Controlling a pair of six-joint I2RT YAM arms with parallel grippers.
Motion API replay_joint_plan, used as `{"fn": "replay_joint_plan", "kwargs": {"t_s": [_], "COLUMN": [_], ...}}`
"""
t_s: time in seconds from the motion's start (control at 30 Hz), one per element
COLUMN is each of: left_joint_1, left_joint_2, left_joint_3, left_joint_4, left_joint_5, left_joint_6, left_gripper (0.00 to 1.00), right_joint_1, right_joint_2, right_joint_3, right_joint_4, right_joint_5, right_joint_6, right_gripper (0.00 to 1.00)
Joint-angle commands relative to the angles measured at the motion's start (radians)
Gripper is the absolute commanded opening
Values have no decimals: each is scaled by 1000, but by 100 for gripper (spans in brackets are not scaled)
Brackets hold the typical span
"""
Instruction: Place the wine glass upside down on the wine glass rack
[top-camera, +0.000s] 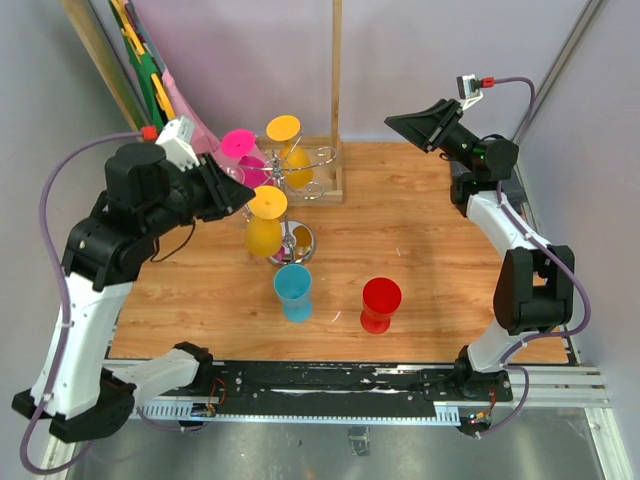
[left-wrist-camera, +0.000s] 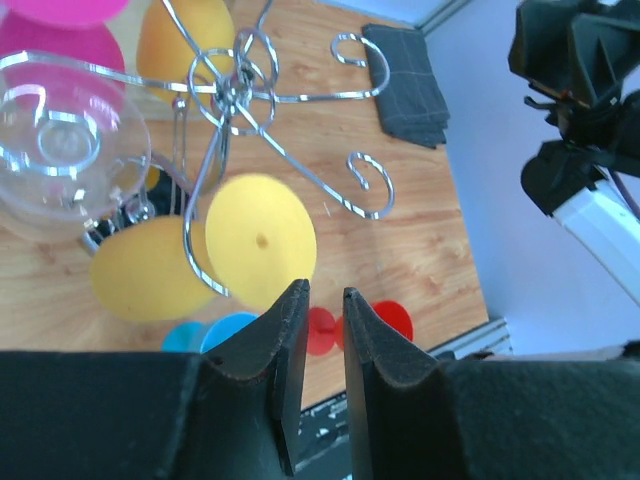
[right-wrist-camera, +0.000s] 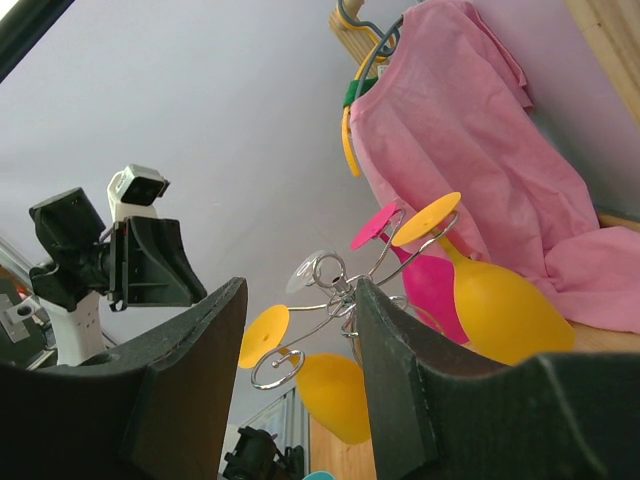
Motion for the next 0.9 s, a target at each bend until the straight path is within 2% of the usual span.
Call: {"fn": "replay_joint_plan", "kwargs": {"t_s": [0.0, 0.1, 0.27, 0.47, 0.7, 0.87], "left_joint_1": [-9, -31, -149, -391, -578, -615], "left_joint_2": [116, 183, 258, 311, 249, 165], "left_joint_3": [92, 164, 258, 270, 109, -57], "left_joint_4": [19, 21, 17, 10, 5, 5], "left_joint_5": [-44, -52, -135, -305, -440, -424], "left_joint_6": [75, 103, 125, 139, 107, 77], "left_gripper": [24, 24, 24, 24, 24, 24], "right_joint_1": [14, 14, 13, 13, 14, 14], "right_joint_2": [-25, -27, -21, -11, -12, -6], "right_joint_3": [16, 17, 11, 12, 12, 10], "right_joint_4": [23, 20, 23, 23, 4, -1], "right_joint_5": [-4, -5, -4, -6, -14, -14], "right_joint_6": [-23, -24, -25, -25, -39, -43], "right_gripper": [49, 49, 49, 49, 49, 50]}}
